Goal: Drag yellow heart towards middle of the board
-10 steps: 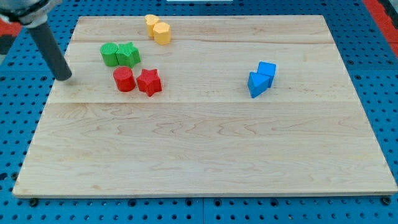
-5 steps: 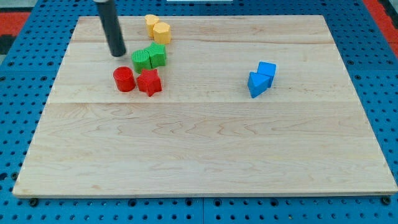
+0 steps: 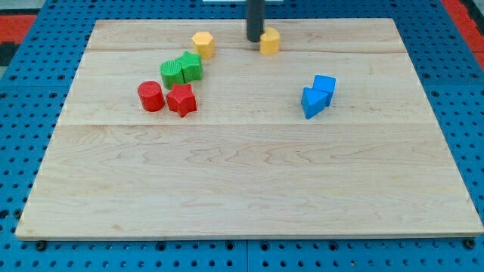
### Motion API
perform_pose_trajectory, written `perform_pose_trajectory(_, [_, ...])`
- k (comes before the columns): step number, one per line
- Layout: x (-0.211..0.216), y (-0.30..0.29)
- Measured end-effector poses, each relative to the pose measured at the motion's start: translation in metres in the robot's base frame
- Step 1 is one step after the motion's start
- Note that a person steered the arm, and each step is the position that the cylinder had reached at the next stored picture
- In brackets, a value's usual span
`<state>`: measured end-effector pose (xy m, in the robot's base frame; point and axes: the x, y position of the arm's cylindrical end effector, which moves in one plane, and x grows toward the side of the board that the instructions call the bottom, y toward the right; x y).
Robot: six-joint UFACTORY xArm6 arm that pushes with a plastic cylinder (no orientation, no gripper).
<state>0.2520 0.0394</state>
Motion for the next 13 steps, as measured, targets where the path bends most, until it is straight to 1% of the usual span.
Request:
perform_pose_trajectory(1, [-0.035, 0.002])
perform_pose_trajectory(2, [-0.058, 0.027])
perform_pose_trajectory(3, [-0.031, 0.029])
perform_pose_trajectory(4, [0.014, -0.001])
perform_pose_trajectory(5, [0.008, 0.0])
perform_pose_trajectory(6, [-0.034, 0.044])
perform_pose_trajectory(7, [-0.024, 0.078])
perform_pose_trajectory(8, [0.004, 0.029])
perform_pose_trajectory(9, [-0.001, 0.021])
perform_pose_trajectory(10, [-0.029, 0.001])
perform_pose_trajectory(11, [0.019, -0.009])
perform_pose_trajectory(12, [0.047, -0.012])
perform_pose_trajectory(13, [0.028, 0.008])
